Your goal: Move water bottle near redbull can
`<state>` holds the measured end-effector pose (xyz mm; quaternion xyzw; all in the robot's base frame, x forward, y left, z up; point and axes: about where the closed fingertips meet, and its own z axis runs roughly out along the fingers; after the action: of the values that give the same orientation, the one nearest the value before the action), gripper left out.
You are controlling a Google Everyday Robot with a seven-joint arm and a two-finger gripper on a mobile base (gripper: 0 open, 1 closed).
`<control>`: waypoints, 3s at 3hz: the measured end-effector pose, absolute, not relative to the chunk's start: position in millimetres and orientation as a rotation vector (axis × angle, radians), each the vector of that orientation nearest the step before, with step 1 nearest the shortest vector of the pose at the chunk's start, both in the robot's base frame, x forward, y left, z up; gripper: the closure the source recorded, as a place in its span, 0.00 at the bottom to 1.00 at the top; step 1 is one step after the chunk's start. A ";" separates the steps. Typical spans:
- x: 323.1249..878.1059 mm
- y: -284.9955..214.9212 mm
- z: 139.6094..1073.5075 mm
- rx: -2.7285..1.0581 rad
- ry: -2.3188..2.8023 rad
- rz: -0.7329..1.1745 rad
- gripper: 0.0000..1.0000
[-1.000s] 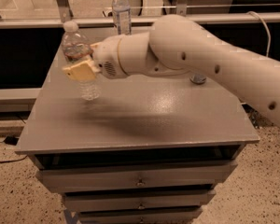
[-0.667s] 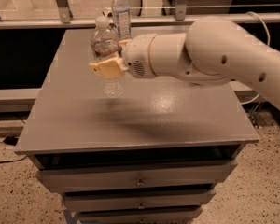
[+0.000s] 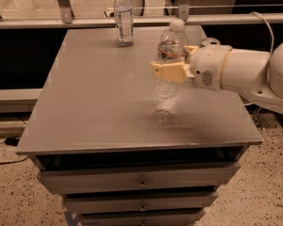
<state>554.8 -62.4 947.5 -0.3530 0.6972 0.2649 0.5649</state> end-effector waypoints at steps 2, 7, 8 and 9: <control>544.0 -180.5 952.2 -0.633 1.611 0.531 1.00; 601.2 -241.9 929.8 -0.521 1.709 0.429 1.00; 614.0 -221.1 923.9 -0.610 1.692 0.417 0.98; 619.2 -206.4 920.4 -0.700 1.692 0.389 0.76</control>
Offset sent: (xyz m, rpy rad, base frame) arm -0.0171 -0.1919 0.0102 0.1109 -0.0932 -0.2921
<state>619.2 -206.4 920.4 -0.3013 0.7277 0.1675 0.5930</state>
